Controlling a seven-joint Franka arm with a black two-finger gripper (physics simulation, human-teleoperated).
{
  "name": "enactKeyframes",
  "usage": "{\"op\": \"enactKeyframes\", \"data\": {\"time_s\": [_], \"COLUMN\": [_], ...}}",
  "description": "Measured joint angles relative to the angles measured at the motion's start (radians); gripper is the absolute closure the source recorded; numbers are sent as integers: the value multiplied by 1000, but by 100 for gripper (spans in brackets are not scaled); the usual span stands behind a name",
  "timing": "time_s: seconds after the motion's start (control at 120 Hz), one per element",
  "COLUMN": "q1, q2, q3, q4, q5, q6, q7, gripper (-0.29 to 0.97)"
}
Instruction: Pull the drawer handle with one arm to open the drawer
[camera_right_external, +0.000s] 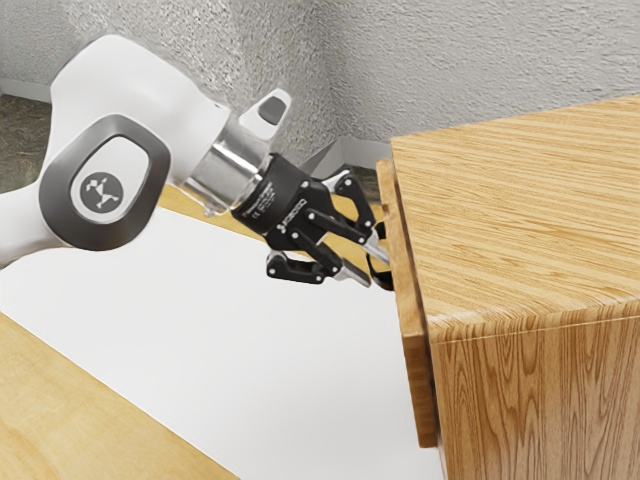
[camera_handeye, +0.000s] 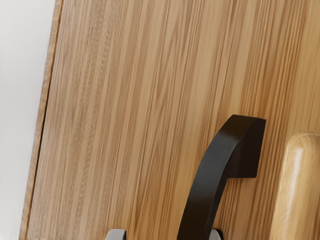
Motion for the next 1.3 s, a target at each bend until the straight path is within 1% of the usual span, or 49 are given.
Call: {"op": "enactKeyframes", "data": {"time_s": [0.15,0.258,0.383,0.442,0.667,0.733,0.783,1.008,1.3], "q1": [7,54,77,104,162,208,225,239,253], "q2": [-12,-19,-29,-34,-55,-66,-72,-84,-105], "q3": [-6,-43,-55,-77,-138,-175,-189,-190,-188], "q4": [-11,-20,-34,-40,-62,-75,-81,-91,-105], "q5": [0,-1,0,0,-3,-2,-2,20,27], "q6": [-1,-2,-5,-6,-7,-9,-10,-13,-25], "q7": [-1,0,-1,-1,2,2,3,15,40], "gripper": [60,61,61,62,64,65,65,66,69]}}
